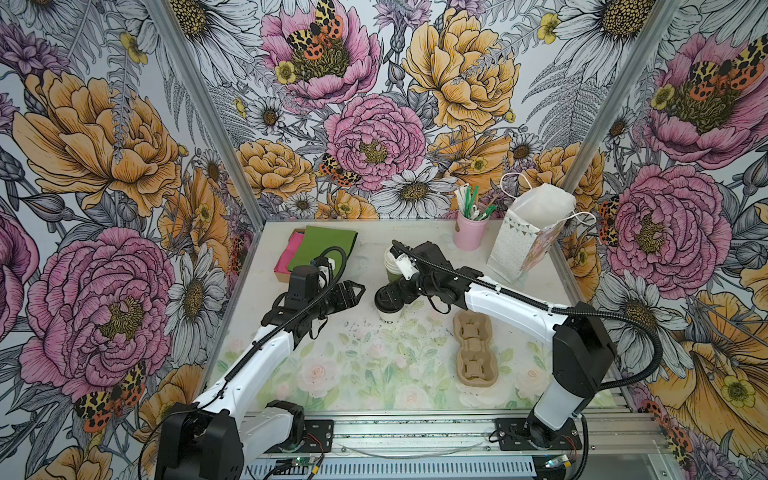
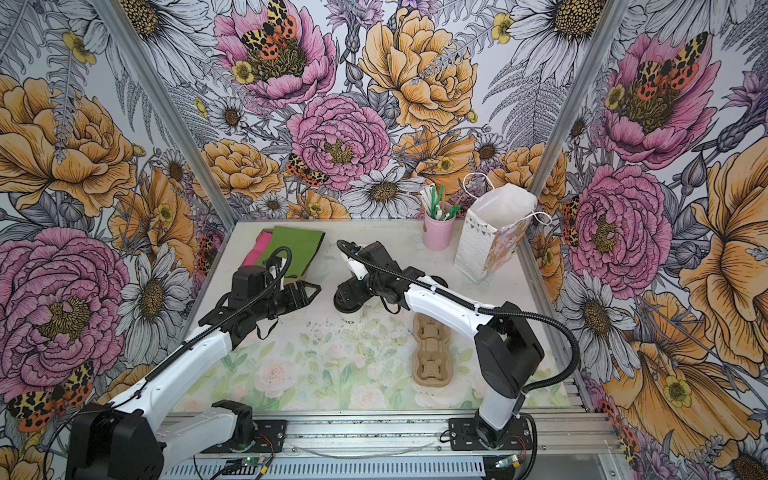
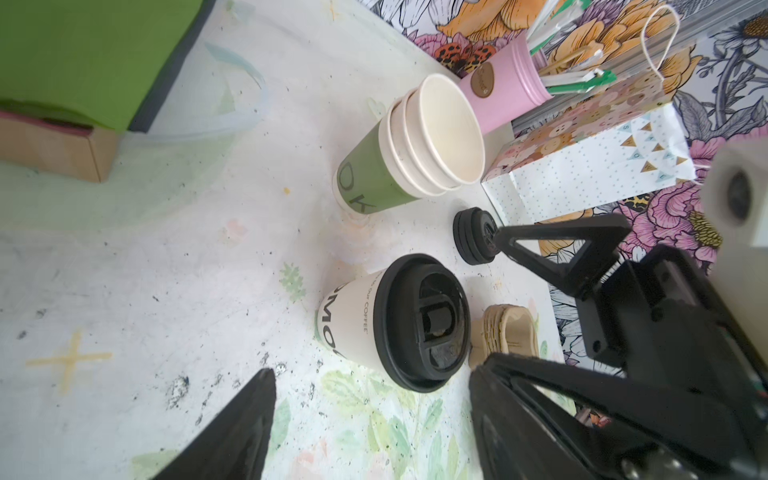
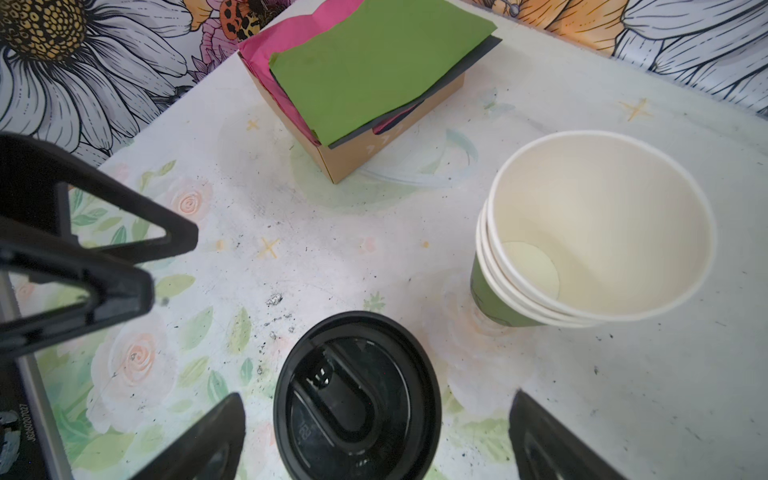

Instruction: Pack the takeout coffee

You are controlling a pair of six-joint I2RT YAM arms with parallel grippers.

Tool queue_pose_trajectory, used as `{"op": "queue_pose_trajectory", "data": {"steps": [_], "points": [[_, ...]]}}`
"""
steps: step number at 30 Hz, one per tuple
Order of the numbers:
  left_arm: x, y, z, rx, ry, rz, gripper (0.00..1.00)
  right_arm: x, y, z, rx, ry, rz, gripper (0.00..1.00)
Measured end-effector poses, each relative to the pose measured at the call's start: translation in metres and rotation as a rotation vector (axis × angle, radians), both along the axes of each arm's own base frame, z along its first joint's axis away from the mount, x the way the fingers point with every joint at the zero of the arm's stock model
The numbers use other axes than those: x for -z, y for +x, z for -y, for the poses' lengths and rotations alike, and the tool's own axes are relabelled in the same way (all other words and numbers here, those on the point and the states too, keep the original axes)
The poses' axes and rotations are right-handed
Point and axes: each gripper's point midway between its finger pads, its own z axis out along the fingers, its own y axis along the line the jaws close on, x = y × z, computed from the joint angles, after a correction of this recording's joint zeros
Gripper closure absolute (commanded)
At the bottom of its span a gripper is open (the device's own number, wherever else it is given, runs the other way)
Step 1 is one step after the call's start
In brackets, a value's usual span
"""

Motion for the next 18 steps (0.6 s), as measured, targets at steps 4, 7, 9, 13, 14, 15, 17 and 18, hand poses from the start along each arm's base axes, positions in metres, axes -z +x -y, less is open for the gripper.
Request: {"op": "queue_pose_trajectory", "data": {"steps": [4,7,9,13,14,15,17,18], "points": [[0.022,-0.014,0.01,0.025,-0.027,-0.065,0.35,0.016,0.005,0.006,0.037,-0.036,-0.032,0.01],[0.033,-0.022,0.023,0.054,-0.053,-0.092,0.36,0.023,0.01,0.012,0.068,-0.055,-0.048,0.0],[0.036,-0.027,0.033,0.078,-0.069,-0.1,0.36,0.028,0.013,0.016,0.085,-0.066,-0.056,0.01],[0.043,-0.029,0.044,0.098,-0.101,-0.111,0.37,0.032,0.016,0.018,0.106,-0.067,-0.069,0.0],[0.045,-0.029,0.045,0.095,-0.106,-0.115,0.38,0.032,0.016,0.018,0.109,-0.068,-0.069,0.01],[0.046,-0.029,0.045,0.094,-0.11,-0.117,0.38,0.032,0.017,0.019,0.113,-0.068,-0.07,0.01],[0.048,-0.027,0.046,0.09,-0.117,-0.121,0.39,0.032,0.018,0.02,0.122,-0.069,-0.07,0.0],[0.049,-0.026,0.048,0.092,-0.12,-0.121,0.39,0.032,0.018,0.02,0.126,-0.068,-0.07,0.01]]}}
